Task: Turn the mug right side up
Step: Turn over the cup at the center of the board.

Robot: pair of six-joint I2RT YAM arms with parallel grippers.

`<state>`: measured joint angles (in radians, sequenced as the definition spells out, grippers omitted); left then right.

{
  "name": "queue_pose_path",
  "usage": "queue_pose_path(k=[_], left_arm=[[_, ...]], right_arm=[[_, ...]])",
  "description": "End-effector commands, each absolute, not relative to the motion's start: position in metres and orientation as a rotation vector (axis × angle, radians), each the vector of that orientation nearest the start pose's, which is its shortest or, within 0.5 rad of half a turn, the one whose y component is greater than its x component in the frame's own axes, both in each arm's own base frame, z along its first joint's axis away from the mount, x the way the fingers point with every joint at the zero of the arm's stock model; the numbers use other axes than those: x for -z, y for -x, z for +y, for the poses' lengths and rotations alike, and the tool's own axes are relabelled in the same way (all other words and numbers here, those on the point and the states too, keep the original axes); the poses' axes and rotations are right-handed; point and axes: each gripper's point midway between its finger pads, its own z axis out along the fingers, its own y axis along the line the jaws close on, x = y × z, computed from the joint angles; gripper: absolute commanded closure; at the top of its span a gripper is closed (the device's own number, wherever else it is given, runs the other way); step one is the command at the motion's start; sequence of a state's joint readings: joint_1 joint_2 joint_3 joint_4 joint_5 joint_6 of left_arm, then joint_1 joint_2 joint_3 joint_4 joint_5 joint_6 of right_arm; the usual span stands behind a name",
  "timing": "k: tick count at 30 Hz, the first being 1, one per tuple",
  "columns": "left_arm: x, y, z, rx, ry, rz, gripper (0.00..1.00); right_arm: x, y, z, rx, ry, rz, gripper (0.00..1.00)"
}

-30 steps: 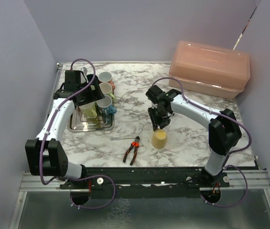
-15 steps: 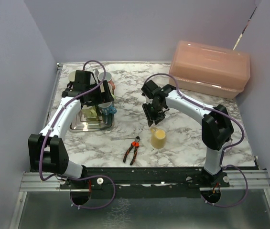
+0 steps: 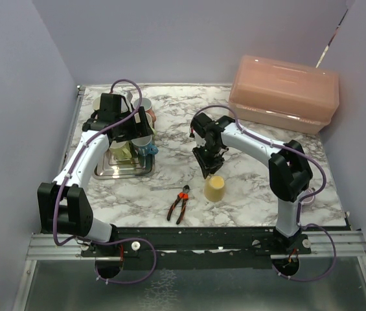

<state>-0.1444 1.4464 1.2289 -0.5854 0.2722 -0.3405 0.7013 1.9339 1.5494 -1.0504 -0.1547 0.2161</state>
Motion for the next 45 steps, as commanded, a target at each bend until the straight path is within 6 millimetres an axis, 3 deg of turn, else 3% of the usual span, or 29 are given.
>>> queue_pose_path(k=[1, 12, 16, 20, 26, 33, 37, 45], left_arm=[[-0.189, -0.371, -0.111, 0.529, 0.124, 2.386, 0.12], [-0.188, -0.369, -0.107, 0.511, 0.151, 2.385, 0.11], [-0.188, -0.368, -0.107, 0.509, 0.155, 2.385, 0.11], [-0.187, -0.367, -0.107, 0.512, 0.161, 2.387, 0.11], [-0.191, -0.365, -0.115, 0.567, 0.181, 2.377, 0.11], [-0.198, -0.364, -0.146, 0.700, 0.184, 2.352, 0.11], [-0.196, -0.360, -0.162, 0.757, 0.211, 2.353, 0.11], [-0.198, -0.362, -0.178, 0.872, 0.347, 2.331, 0.12]], right_arm=[[-0.067, -0.231, 0.255, -0.321, 0.848, 3.039, 0.65], [-0.061, -0.222, 0.251, -0.232, 0.950, 3.015, 0.75], [-0.060, -0.223, 0.249, -0.179, 0.981, 2.992, 0.83], [-0.060, -0.227, 0.251, -0.150, 0.995, 2.963, 0.99], [-0.070, -0.260, 0.259, -0.082, 0.898, 2.833, 0.99], [-0.116, -0.307, 0.284, -0.174, 0.740, 2.537, 0.99], [-0.136, -0.320, 0.290, -0.240, 0.691, 2.365, 0.99], [-0.159, -0.340, 0.280, -0.248, 0.555, 2.089, 0.99]])
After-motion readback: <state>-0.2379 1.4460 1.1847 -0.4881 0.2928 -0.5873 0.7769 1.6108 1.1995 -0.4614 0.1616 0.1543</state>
